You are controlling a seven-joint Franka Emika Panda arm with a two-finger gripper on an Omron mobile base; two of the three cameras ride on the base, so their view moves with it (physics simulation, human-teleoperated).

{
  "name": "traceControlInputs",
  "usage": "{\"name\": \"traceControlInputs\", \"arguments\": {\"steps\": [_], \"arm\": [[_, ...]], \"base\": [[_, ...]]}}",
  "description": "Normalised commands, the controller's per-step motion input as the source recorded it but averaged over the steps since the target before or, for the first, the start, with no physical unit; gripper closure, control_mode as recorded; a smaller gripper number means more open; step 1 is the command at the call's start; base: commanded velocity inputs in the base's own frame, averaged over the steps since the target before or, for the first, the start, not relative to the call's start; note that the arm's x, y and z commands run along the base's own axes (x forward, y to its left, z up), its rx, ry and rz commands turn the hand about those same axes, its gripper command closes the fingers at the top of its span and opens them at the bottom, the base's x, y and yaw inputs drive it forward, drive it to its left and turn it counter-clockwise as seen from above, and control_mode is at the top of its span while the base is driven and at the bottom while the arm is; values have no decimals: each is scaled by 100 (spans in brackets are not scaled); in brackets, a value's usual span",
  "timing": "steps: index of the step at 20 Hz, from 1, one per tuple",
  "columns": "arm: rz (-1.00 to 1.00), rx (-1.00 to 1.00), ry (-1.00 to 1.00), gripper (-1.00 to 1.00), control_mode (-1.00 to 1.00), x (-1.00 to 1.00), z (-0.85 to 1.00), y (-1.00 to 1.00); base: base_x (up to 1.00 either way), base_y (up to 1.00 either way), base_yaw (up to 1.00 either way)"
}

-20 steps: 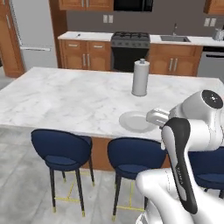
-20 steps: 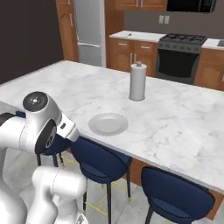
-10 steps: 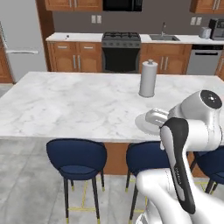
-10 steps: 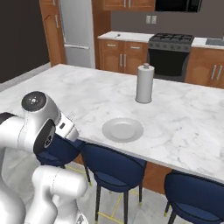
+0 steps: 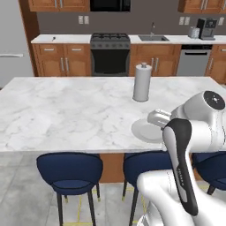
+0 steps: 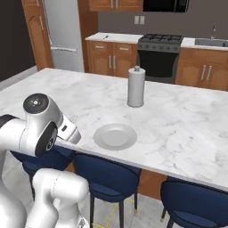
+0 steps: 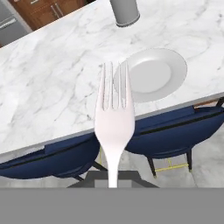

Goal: Take the fork and place it on the left side of the plate. Then take the spoon and place it on the right side of the plate. Make sure they're directly next to the plate.

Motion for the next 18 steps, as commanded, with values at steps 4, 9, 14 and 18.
{"name": "traceControlInputs", "arguments": {"steps": [4, 9, 14, 18], "arm": [[0, 0, 0, 100, 100, 0, 0, 0], [-13, -9, 2, 100, -100, 14, 0, 24], [-7, -20, 4, 100, -100, 38, 0, 45], [0, -17, 3, 100, -100, 36, 0, 13]], "base": [[31, 25, -23], [7, 13, -10], [0, 0, 0], [0, 0, 0]]}}
